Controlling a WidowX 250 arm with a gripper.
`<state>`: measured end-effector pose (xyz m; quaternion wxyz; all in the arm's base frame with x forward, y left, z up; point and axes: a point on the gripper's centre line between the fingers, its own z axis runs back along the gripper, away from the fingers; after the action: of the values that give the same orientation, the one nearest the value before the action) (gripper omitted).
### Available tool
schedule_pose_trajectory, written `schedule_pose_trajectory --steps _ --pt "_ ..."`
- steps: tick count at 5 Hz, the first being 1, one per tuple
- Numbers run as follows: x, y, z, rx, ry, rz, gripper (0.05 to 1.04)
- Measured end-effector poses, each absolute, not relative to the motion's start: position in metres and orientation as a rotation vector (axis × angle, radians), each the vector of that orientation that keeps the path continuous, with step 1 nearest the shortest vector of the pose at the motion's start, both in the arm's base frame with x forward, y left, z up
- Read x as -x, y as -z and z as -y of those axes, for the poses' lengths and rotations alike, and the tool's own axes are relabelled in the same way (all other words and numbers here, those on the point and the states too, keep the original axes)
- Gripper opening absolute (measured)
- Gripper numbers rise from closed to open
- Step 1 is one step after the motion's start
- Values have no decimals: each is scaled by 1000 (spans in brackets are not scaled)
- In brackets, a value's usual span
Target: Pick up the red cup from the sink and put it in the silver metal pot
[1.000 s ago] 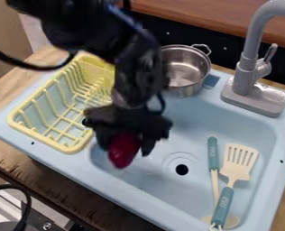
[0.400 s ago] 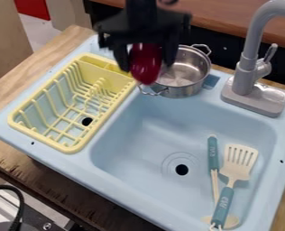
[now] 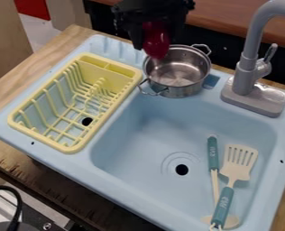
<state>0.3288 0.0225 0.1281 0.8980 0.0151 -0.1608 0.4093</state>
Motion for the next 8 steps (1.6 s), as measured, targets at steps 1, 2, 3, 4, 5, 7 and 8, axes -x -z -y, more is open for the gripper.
schedule_pose_trajectory --steps 1,2,3,4,5,7,8 --pt "-340 -112 -22 -43 -860 332 812" --pt "-346 -100 -16 -41 -847 368 812" --pt "-345 -91 -10 -15 -832 386 812" --pt "-346 -80 -7 -14 -845 362 812" --pt "-349 -75 -8 -34 -861 365 812" --pt "-350 -74 -10 -33 -870 349 1003" --pt "-351 -78 -11 -35 -885 327 999"
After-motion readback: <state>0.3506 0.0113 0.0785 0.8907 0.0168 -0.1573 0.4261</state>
